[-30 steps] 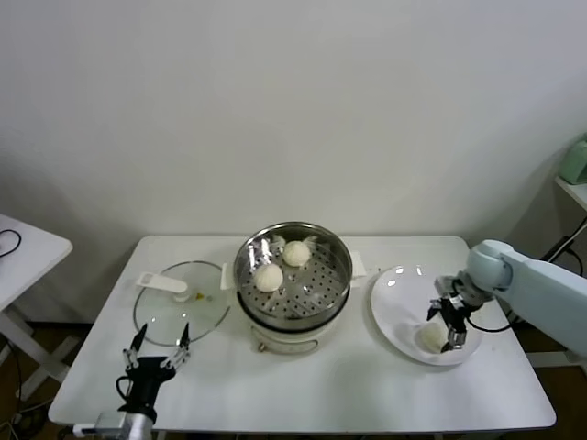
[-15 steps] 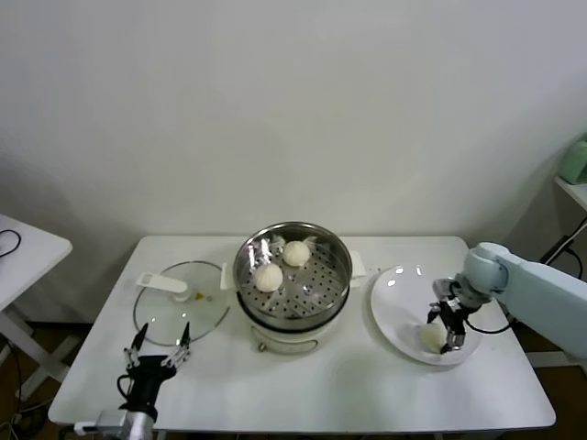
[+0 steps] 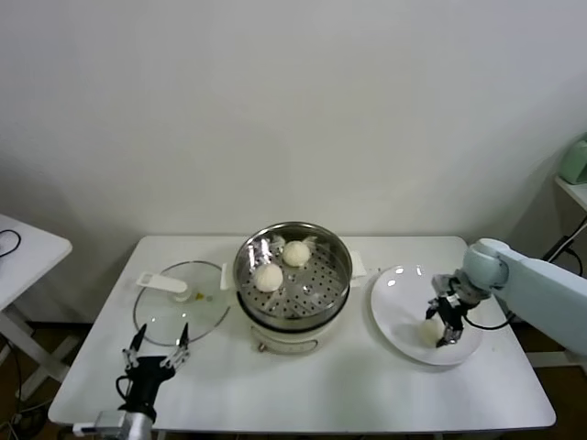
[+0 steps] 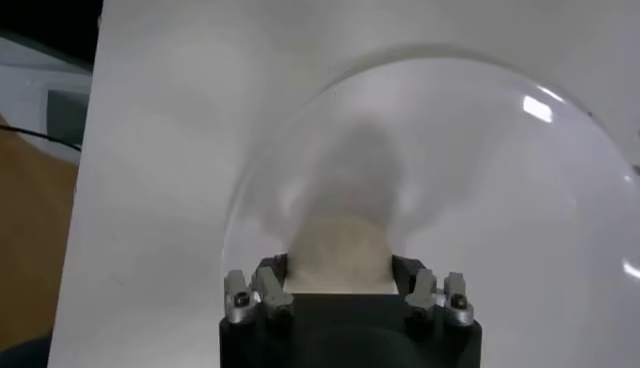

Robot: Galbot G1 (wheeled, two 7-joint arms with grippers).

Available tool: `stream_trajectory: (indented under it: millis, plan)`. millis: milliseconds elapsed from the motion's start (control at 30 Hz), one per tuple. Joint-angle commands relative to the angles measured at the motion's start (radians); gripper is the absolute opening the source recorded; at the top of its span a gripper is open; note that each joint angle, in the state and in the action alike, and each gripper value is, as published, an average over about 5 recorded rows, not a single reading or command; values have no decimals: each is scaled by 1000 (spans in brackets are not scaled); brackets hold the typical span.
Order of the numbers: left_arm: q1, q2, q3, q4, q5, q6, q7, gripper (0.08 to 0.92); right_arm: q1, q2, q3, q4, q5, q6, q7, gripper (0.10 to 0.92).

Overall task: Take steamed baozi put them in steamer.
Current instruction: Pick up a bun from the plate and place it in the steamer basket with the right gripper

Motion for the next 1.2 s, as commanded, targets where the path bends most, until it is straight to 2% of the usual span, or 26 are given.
stream_trajectory:
  millis: [33,200,400,567,867,1200]
  plan:
    - [1,4,-2,-3,-2,3,-7,823,178,3,-46,42,6,60,-28,687]
    - [2,4,-2,-4,0,4,-8,823,391,34,-123,129,-60,214,-64,687]
    - [5,2,0,-7,4,6,-9,823,570,135,-100,194,-284,448,-89,688]
    - [4,-1,3,-13,7,7,-9,823,626,233,-68,253,-405,576,-81,688]
    - [11,1,1,-15,-2,7,-9,823,526,365,-62,401,-524,614,-76,687]
    - [16,8,0,-2,-3,11,-10,823,383,511,-73,370,-647,705,-64,689]
